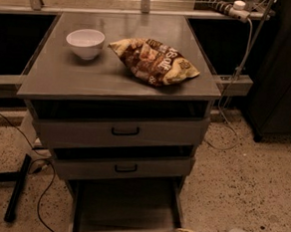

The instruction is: Open bottom drawer

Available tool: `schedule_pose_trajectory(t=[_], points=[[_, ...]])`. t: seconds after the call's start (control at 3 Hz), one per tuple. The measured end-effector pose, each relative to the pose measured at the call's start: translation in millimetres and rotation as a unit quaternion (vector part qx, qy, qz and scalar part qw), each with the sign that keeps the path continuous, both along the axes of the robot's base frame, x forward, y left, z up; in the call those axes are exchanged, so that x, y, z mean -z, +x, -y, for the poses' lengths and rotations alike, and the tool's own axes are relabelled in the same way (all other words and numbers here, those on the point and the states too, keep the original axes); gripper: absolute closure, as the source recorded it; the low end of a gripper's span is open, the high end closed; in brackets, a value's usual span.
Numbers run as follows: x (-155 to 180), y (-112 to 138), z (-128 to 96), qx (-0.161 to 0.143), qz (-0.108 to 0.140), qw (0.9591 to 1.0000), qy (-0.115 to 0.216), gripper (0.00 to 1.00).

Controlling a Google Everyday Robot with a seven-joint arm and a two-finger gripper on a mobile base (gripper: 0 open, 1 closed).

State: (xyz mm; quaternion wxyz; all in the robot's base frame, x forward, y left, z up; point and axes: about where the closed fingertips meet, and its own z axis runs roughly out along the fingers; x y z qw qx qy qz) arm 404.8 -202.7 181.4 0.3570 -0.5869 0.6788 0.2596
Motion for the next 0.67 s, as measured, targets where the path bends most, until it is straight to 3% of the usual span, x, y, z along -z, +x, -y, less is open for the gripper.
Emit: schedule_pose_trajectory(t=[0.33, 0.67], points=[[0.0, 0.0, 0.0, 0.0, 0.0, 1.0, 0.0, 0.0], [0.0, 0.0, 0.0, 0.0, 0.0, 1.0, 0.0, 0.0]])
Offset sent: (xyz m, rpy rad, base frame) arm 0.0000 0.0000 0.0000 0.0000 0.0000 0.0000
